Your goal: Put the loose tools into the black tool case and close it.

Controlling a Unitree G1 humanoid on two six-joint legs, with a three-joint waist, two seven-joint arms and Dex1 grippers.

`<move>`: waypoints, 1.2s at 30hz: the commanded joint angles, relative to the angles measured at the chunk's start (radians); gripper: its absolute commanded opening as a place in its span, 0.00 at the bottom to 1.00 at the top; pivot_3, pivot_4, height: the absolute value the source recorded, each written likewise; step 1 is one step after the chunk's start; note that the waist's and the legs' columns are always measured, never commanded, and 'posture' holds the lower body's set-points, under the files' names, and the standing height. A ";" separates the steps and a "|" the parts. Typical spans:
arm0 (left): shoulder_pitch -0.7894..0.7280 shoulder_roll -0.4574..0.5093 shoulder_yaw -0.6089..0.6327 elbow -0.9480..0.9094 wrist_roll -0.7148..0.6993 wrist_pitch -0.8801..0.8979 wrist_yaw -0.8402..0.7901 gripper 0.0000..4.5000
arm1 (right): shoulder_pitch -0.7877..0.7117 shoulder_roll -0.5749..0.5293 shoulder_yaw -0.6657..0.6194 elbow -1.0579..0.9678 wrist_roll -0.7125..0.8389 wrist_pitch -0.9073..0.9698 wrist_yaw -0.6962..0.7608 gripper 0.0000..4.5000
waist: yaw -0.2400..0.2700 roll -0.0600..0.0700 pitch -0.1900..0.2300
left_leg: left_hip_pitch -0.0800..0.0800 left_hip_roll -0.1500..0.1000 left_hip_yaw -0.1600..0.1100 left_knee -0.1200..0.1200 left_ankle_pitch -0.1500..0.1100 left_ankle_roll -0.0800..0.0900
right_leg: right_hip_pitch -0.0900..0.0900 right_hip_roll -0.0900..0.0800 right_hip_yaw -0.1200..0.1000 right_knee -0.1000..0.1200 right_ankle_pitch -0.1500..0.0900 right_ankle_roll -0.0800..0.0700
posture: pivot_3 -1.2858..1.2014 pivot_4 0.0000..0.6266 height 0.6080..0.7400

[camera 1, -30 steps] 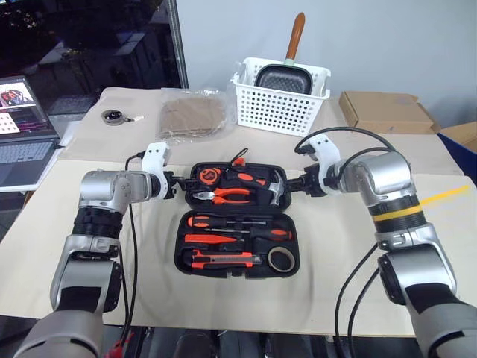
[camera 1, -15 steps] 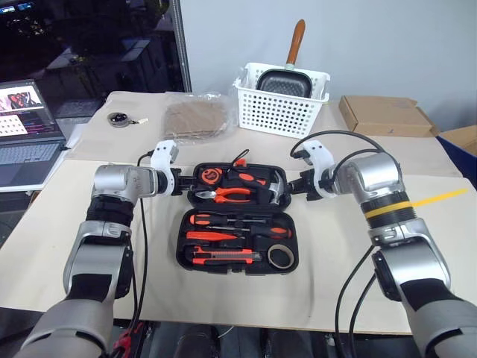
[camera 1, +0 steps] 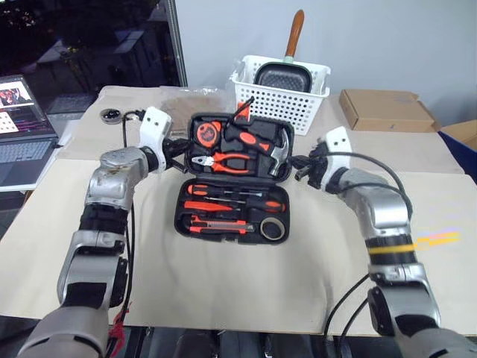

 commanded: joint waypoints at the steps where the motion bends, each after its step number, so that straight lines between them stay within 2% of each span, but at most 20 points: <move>1: 0.105 0.025 -0.088 -0.146 0.086 -0.181 -0.060 0.01 | 0.107 -0.021 0.046 -0.199 -0.052 -0.272 0.042 0.00 | 0.002 0.000 0.000 | 0.000 0.000 0.000 0.000 -0.001 0.001 | 0.000 0.000 0.000 -0.001 0.000 0.000 | 0.52 0.24 1.00; 5: 0.258 0.075 -0.074 -0.254 0.102 -0.263 -0.078 0.01 | 0.268 -0.054 0.052 -0.269 -0.104 -0.448 0.046 0.00 | 0.001 0.000 0.000 | 0.001 0.000 0.002 0.001 -0.003 0.004 | 0.005 -0.001 0.001 -0.008 -0.001 0.001 | 0.52 0.24 1.00; 8: 0.356 0.107 -0.053 -0.337 0.079 -0.272 -0.103 0.01 | 0.370 -0.092 0.051 -0.284 -0.140 -0.579 0.065 0.00 | 0.002 0.001 0.000 | 0.010 0.000 0.003 0.001 -0.005 0.009 | 0.013 -0.001 0.002 -0.008 -0.001 0.001 | 0.52 0.24 1.00; 9: 0.385 0.117 -0.038 -0.365 0.064 -0.258 -0.108 0.08 | 0.404 -0.108 0.051 -0.286 -0.149 -0.611 0.074 0.00 | 0.004 0.001 0.000 | 0.015 0.000 0.003 0.001 -0.009 0.015 | 0.018 -0.001 0.002 -0.011 -0.001 0.002 | 0.52 0.24 1.00; 11: 0.450 0.142 0.014 -0.438 0.001 -0.189 -0.129 0.20 | 0.470 -0.152 0.052 -0.290 -0.178 -0.696 0.098 0.00 | 0.006 0.001 0.001 | 0.021 0.000 0.003 0.001 -0.009 0.015 | 0.023 -0.002 0.002 -0.010 -0.001 0.002 | 0.52 0.24 1.00; 14: 0.548 0.197 0.110 -0.553 -0.121 -0.050 -0.175 0.45 | 0.532 -0.209 0.034 -0.292 -0.191 -0.720 0.118 0.00 | -0.001 0.001 0.001 | 0.026 0.001 0.005 0.002 -0.008 0.014 | 0.025 -0.002 0.005 -0.008 -0.001 0.001 | 0.52 0.24 1.00; 16: 0.621 0.256 0.190 -0.631 -0.220 0.068 -0.221 0.62 | 0.563 -0.255 0.014 -0.295 -0.160 -0.694 0.157 0.16 | -0.006 0.001 0.001 | 0.027 0.002 0.005 0.002 -0.007 0.012 | 0.024 -0.001 0.008 -0.006 -0.001 0.001 | 0.52 0.24 1.00; 17: 0.659 0.290 0.235 -0.662 -0.260 0.126 -0.238 0.69 | 0.574 -0.283 -0.003 -0.301 -0.144 -0.646 0.172 0.21 | -0.007 0.000 0.001 | 0.027 0.002 0.005 0.002 -0.007 0.012 | 0.024 -0.001 0.008 -0.006 -0.001 0.001 | 0.52 0.24 1.00; 19: 0.712 0.315 0.306 -0.700 -0.326 0.176 -0.256 0.84 | 0.595 -0.339 -0.020 -0.310 -0.130 -0.584 0.207 0.36 | -0.003 0.000 0.001 | 0.027 0.003 0.005 0.002 -0.007 0.011 | 0.024 0.000 0.007 -0.005 -0.002 0.000 | 0.52 0.24 1.00; 21: 0.757 0.332 0.381 -0.717 -0.395 0.173 -0.319 0.86 | 0.637 -0.416 -0.051 -0.350 -0.074 -0.515 0.286 0.52 | 0.003 0.001 0.001 | 0.028 0.003 0.005 0.001 -0.007 0.011 | 0.023 -0.001 0.008 -0.005 -0.002 -0.001 | 0.52 0.24 1.00; 25: 0.794 0.403 0.468 -0.754 -0.531 0.247 -0.443 0.86 | 0.735 -0.541 -0.133 -0.478 0.114 -0.375 0.447 0.52 | 0.016 0.001 0.002 | 0.027 0.003 0.004 0.002 -0.007 0.012 | 0.025 -0.001 0.005 -0.006 -0.002 -0.001 | 0.52 0.24 1.00; 27: 0.831 0.436 0.494 -0.818 -0.589 0.267 -0.515 0.86 | 0.761 -0.588 -0.165 -0.579 0.284 -0.226 0.504 0.39 | 0.016 0.001 0.002 | 0.027 0.003 0.004 0.001 -0.007 0.012 | 0.024 -0.001 0.005 -0.007 -0.002 -0.001 | 0.52 0.24 1.00; 28: 0.851 0.448 0.498 -0.840 -0.590 0.256 -0.542 0.86 | 0.767 -0.607 -0.169 -0.614 0.341 -0.172 0.526 0.36 | 0.014 0.001 0.002 | 0.027 0.003 0.004 0.001 -0.007 0.012 | 0.024 -0.001 0.005 -0.006 -0.003 -0.002 | 0.52 0.24 1.00; 29: 0.871 0.456 0.505 -0.862 -0.599 0.251 -0.563 0.86 | 0.763 -0.618 -0.153 -0.642 0.366 -0.141 0.538 0.28 | 0.012 0.001 0.002 | 0.027 0.004 0.004 0.001 -0.007 0.012 | 0.024 -0.001 0.006 -0.007 -0.003 -0.002 | 0.52 0.24 1.00; 31: 0.894 0.469 0.508 -0.899 -0.603 0.245 -0.584 0.86 | 0.727 -0.617 -0.065 -0.688 0.374 -0.094 0.542 0.14 | 0.006 0.001 0.002 | 0.028 0.004 0.004 0.001 -0.007 0.012 | 0.025 -0.001 0.007 -0.007 -0.003 -0.002 | 0.52 0.24 1.00; 33: 0.913 0.469 0.503 -0.942 -0.603 0.238 -0.585 0.86 | 0.663 -0.591 0.070 -0.699 0.295 -0.067 0.525 0.02 | 0.004 0.000 0.002 | 0.028 0.005 0.004 0.001 -0.007 0.012 | 0.025 -0.001 0.006 -0.008 -0.003 -0.003 | 0.52 0.24 1.00; 36: 0.931 0.461 0.499 -0.986 -0.607 0.240 -0.574 0.86 | 0.581 -0.551 0.206 -0.668 0.187 -0.054 0.500 0.02 | 0.004 -0.001 0.002 | 0.028 0.005 0.004 0.001 -0.006 0.011 | 0.024 0.000 0.006 -0.008 -0.004 -0.002 | 0.52 0.24 1.00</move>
